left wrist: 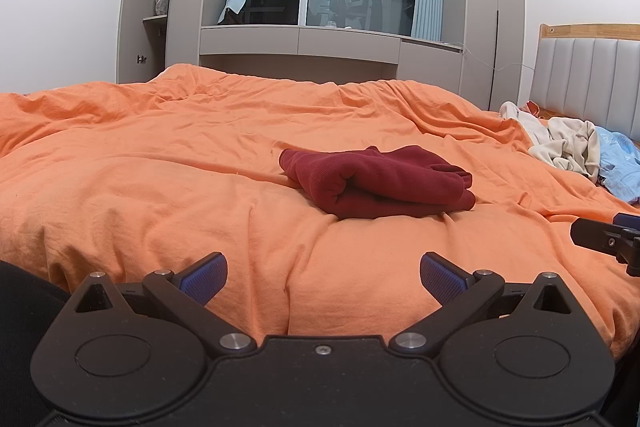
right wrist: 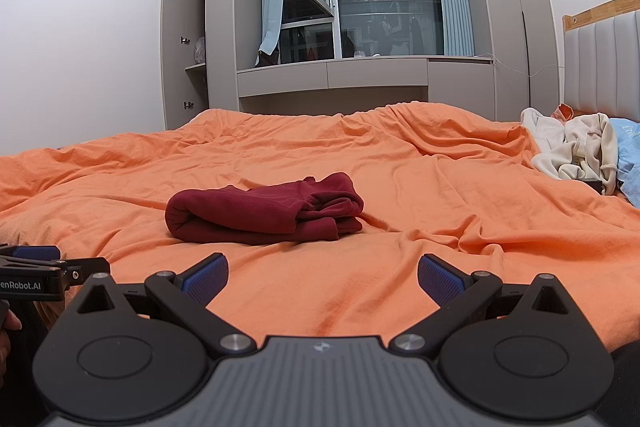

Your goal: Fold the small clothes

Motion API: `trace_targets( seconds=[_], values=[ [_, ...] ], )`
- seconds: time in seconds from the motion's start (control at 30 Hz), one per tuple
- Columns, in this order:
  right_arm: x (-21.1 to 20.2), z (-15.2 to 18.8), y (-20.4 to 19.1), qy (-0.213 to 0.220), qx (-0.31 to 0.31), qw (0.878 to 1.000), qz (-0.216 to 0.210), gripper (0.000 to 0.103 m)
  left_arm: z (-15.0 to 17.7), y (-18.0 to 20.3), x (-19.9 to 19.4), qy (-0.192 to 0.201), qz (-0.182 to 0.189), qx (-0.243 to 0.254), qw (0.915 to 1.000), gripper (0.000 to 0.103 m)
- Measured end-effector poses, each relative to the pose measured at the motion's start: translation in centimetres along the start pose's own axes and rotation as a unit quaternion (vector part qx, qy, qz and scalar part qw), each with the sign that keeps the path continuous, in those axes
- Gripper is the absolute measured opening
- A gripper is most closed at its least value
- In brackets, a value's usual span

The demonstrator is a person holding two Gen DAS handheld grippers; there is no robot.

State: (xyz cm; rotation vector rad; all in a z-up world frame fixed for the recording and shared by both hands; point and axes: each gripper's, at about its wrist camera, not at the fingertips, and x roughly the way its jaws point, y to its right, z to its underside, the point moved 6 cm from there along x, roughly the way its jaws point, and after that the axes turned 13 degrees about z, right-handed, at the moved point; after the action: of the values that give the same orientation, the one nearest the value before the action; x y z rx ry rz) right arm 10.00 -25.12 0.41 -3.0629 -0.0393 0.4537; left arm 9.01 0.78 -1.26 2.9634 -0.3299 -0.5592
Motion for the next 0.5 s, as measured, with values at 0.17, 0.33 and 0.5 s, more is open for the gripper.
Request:
trace_targets(
  seconds=[0.17,0.33,0.5],
  values=[
    [0.0,-0.06,-0.02,0.0,0.0,1.0,0.0,0.103,0.05,0.02,0.07,0.0,0.0,0.0,1.0,0.102],
    [-0.02,-0.07,-0.03,0.0,0.0,1.0,0.0,0.103,0.06,-0.01,0.06,0.0,0.0,0.0,1.0,0.102],
    [-0.04,0.08,0.02,-0.001,-0.001,1.0,0.0,0.103,-0.09,0.14,-0.09,0.004,-0.009,-0.003,0.9999,0.102]
  ],
)
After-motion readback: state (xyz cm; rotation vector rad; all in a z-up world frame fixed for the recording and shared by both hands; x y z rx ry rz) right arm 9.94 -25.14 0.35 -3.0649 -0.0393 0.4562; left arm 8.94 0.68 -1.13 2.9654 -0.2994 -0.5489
